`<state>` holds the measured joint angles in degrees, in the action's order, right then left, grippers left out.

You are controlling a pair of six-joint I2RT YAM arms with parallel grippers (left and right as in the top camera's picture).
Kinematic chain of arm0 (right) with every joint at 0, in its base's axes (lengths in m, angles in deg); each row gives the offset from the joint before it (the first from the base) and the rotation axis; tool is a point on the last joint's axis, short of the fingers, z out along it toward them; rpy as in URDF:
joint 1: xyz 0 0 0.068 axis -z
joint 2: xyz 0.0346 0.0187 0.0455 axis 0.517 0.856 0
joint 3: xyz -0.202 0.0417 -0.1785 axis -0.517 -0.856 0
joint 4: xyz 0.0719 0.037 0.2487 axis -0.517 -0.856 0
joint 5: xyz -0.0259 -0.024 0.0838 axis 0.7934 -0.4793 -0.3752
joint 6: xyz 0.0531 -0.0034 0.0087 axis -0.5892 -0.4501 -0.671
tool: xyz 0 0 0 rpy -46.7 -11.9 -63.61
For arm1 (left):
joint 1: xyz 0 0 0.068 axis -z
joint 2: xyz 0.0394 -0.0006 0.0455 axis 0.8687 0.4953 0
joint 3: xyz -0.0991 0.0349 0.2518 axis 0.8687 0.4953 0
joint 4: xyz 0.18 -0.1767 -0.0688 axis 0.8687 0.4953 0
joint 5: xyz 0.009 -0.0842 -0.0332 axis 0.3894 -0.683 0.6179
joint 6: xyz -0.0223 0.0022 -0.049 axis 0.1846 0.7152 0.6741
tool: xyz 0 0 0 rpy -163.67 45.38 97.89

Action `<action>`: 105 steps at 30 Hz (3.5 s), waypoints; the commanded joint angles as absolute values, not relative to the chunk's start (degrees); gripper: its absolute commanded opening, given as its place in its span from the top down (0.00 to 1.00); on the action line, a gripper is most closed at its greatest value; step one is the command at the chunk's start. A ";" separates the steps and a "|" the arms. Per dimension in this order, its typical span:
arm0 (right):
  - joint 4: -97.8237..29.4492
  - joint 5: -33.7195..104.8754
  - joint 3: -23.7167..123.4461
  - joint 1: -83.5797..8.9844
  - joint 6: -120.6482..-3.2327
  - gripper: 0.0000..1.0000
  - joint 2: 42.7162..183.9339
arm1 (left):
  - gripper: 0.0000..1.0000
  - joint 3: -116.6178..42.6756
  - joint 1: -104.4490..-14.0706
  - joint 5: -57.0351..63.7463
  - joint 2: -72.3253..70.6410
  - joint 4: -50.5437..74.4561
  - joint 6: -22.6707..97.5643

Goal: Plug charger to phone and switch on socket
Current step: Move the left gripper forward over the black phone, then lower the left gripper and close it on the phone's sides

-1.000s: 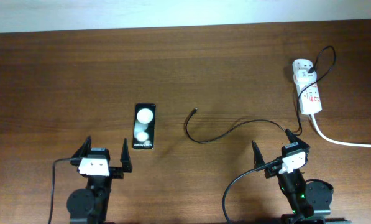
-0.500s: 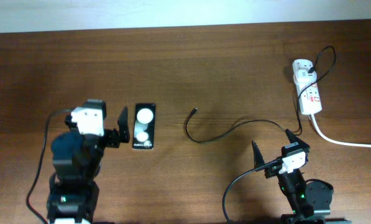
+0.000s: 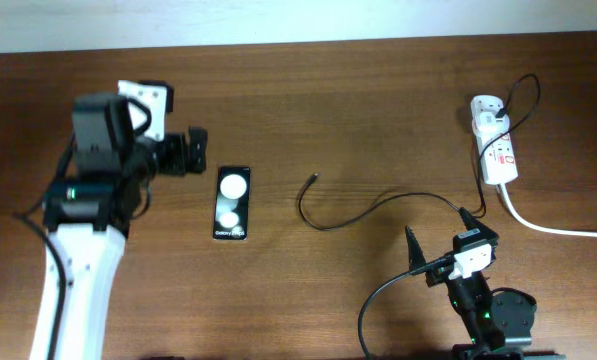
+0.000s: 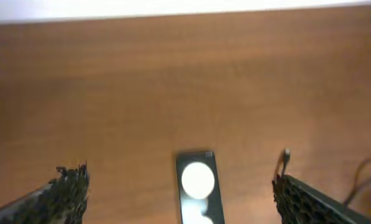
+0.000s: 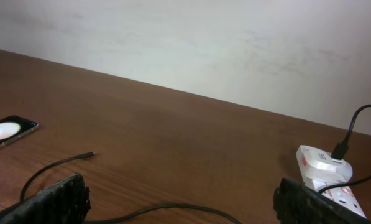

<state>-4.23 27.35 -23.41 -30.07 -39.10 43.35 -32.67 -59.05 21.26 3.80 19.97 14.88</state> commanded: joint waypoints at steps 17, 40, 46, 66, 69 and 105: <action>-4.60 27.83 -23.69 -30.42 -39.47 0.01 42.91 | 0.01 -36.18 -54.77 18.31 20.57 27.05 14.99; -4.60 27.83 -23.69 -30.42 -39.49 0.01 42.91 | 0.01 -35.99 -47.53 28.21 37.11 29.32 24.78; -4.60 27.83 -23.69 -30.42 -39.47 0.01 42.91 | 0.01 -35.99 -46.79 30.35 40.06 30.15 26.05; -4.60 27.83 -23.69 -30.42 -39.47 0.01 42.91 | 0.00 -32.12 -46.79 30.35 41.46 30.68 28.87; -4.60 27.83 -23.69 -30.42 -39.47 0.01 42.91 | 0.02 -32.12 -45.96 30.57 41.55 30.13 29.87; -4.60 27.83 -23.69 -30.42 -39.47 0.01 42.91 | 0.02 -32.12 -43.12 35.31 45.20 27.70 35.47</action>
<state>-4.23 27.35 -23.41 -30.07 -39.10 43.35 -32.73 -43.07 34.24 42.29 27.79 35.53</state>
